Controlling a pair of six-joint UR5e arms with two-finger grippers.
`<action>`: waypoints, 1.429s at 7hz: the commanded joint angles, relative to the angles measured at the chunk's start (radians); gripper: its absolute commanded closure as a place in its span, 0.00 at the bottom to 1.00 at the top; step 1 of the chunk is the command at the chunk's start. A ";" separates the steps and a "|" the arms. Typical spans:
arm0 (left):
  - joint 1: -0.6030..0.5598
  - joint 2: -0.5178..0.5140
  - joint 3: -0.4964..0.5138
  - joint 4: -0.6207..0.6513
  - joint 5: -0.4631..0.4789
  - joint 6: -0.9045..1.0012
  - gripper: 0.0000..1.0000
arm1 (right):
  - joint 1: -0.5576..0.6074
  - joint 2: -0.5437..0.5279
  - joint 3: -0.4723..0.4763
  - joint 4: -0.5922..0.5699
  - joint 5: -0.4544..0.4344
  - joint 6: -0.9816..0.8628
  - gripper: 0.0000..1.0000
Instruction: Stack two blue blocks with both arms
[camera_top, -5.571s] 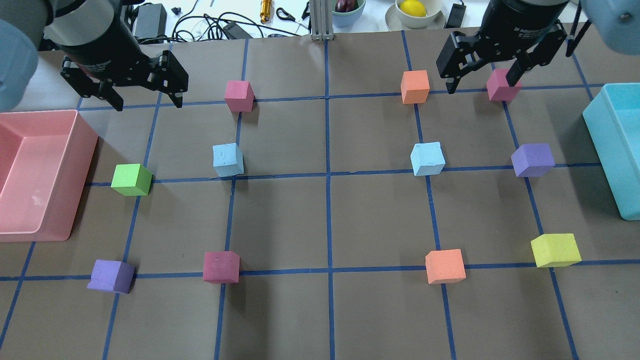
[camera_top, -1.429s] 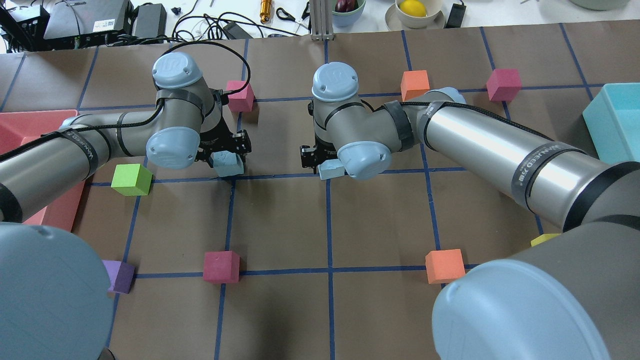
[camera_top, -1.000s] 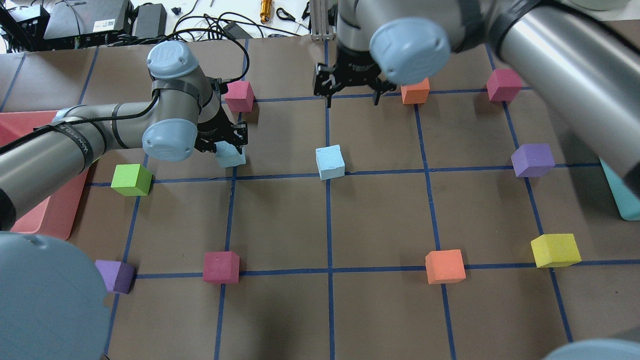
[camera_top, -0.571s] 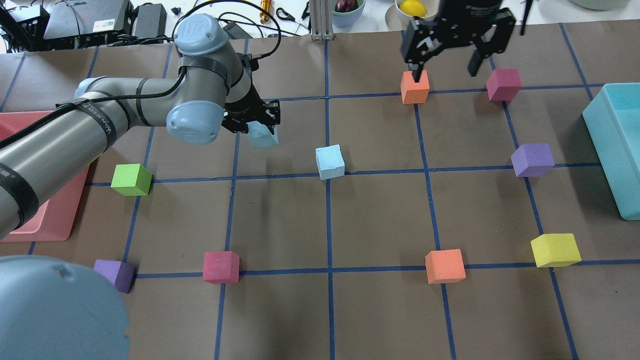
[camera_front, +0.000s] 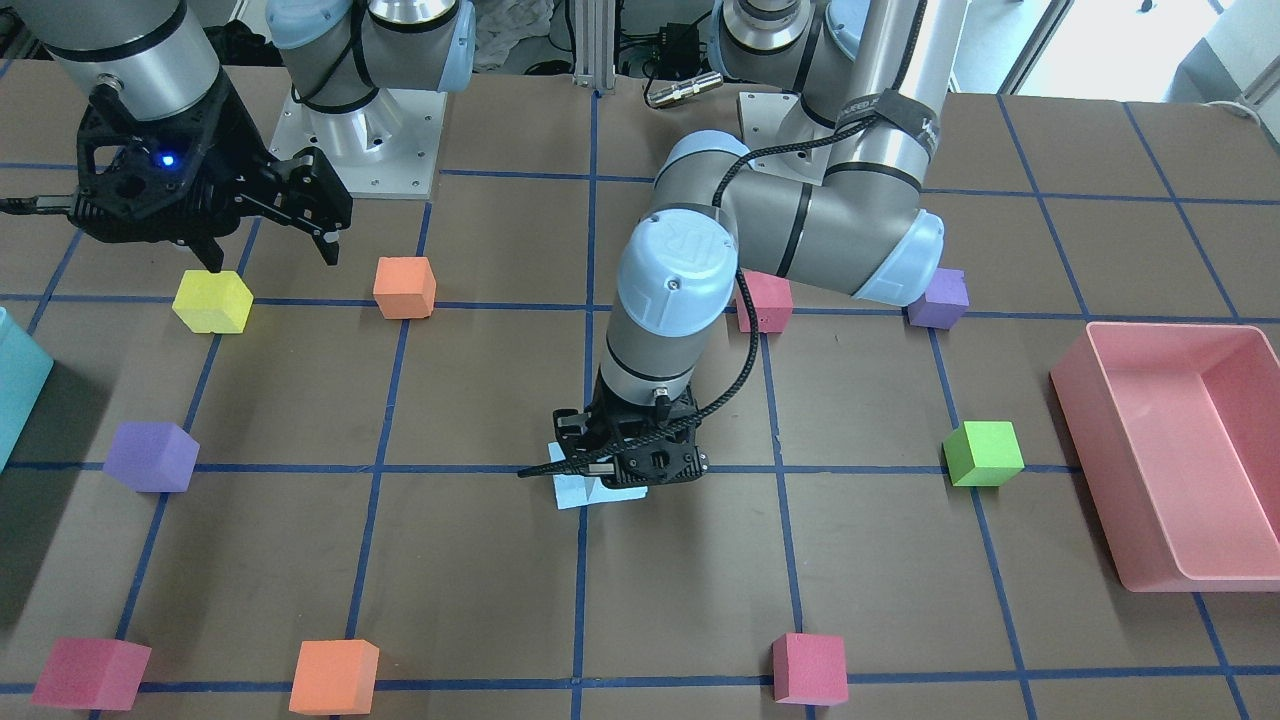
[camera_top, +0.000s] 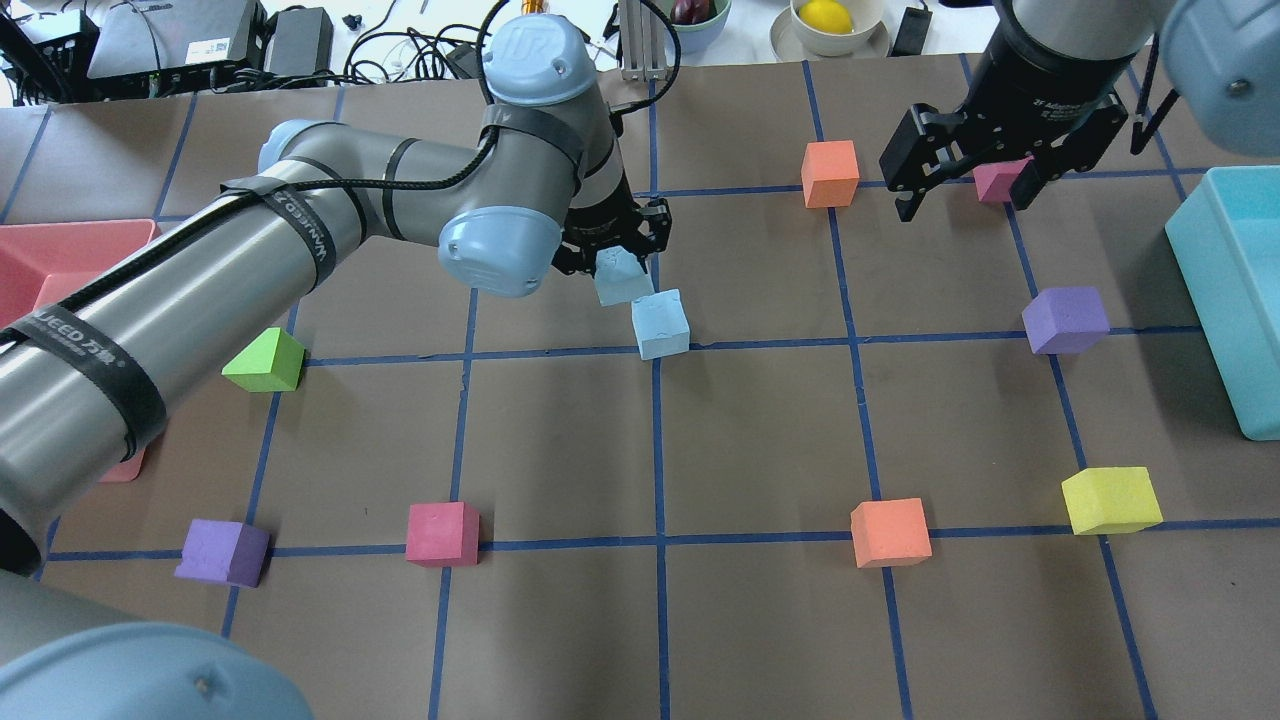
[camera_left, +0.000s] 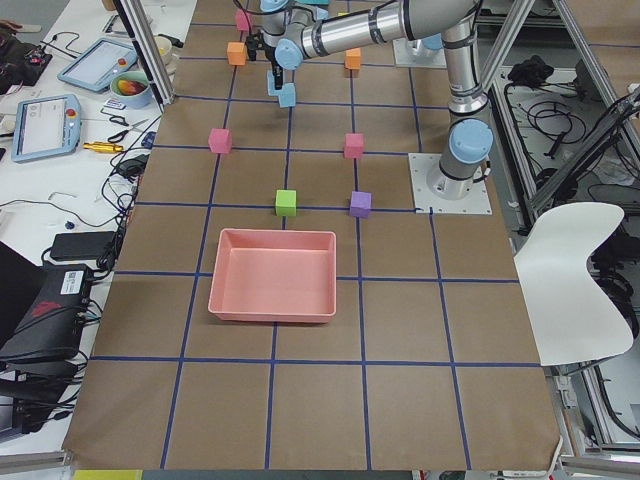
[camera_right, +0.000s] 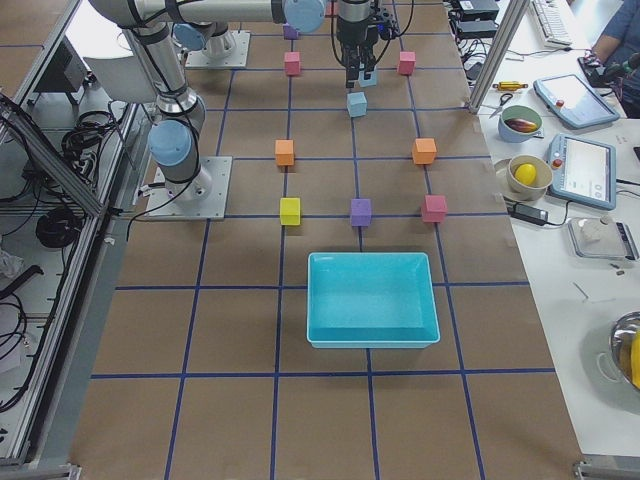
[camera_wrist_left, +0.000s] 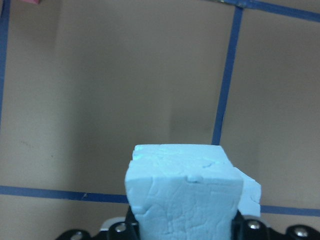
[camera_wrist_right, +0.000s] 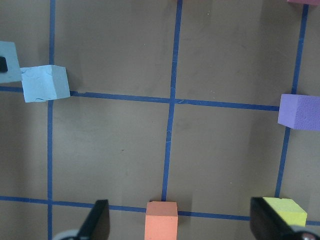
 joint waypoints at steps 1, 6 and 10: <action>-0.043 -0.012 0.001 -0.004 0.003 -0.045 0.92 | 0.004 0.019 -0.028 -0.014 0.008 0.058 0.00; -0.043 -0.058 0.004 -0.001 0.014 -0.052 0.87 | 0.004 0.045 -0.066 0.004 -0.001 0.087 0.00; -0.046 -0.058 0.004 0.002 0.012 -0.084 0.01 | 0.004 0.045 -0.063 0.004 0.003 0.087 0.00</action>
